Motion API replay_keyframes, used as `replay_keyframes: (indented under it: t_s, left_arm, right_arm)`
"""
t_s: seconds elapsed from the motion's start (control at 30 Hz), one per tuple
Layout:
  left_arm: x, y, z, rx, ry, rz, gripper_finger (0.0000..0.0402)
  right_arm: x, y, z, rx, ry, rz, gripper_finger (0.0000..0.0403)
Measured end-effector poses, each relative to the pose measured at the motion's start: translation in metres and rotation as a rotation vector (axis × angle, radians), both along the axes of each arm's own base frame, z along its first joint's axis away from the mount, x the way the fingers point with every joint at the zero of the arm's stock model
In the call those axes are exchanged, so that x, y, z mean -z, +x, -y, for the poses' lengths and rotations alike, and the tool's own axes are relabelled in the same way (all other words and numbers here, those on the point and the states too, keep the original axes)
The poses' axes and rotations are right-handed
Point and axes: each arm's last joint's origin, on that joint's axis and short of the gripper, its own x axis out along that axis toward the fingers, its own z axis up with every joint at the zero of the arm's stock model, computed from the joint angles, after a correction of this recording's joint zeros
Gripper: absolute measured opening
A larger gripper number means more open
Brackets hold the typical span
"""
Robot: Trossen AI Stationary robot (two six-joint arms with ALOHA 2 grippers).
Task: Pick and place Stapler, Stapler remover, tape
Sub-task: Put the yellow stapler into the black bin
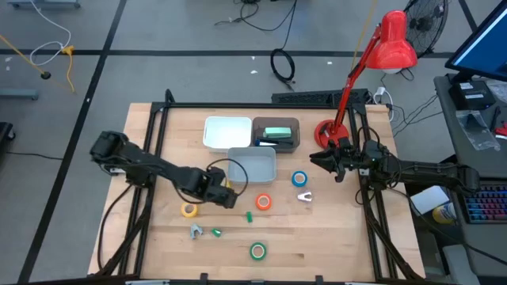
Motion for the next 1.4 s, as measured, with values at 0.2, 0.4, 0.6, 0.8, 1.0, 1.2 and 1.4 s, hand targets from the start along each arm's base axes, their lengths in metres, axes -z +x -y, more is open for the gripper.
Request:
replay_keyframes:
  t_s: [0.2,0.4,0.6,0.8,1.0,1.2,1.4]
  left_arm:
    - [0.014,0.011,-0.007,-0.114,-0.017,-0.044,0.0308]
    - [0.024,0.017,-0.017,-0.230,-0.030,-0.055,0.0308]
    - [0.032,0.020,-0.019,-0.252,-0.028,-0.070,0.0308]
    - [0.038,0.025,-0.020,-0.269,-0.034,-0.058,0.0308]
    - [0.047,0.027,-0.022,-0.304,-0.029,-0.073,0.0308]
    - [0.046,0.026,-0.023,-0.317,-0.007,-0.073,0.0308]
    - [0.046,0.027,-0.023,-0.315,-0.018,-0.064,0.0308]
  right_arm:
    - [0.000,0.000,0.000,0.000,0.000,0.000,0.0093]
    - [0.000,0.000,0.000,0.001,0.000,0.000,0.0093]
    - [0.000,0.000,0.000,0.002,-0.003,-0.005,0.0093]
    - [0.001,0.000,0.000,0.002,-0.001,-0.011,0.0093]
    - [0.001,0.001,0.000,0.002,-0.001,-0.012,0.0093]
    - [0.001,0.001,0.000,0.001,0.005,-0.014,0.0093]
    - [0.001,0.001,0.000,0.001,0.007,-0.015,0.0093]
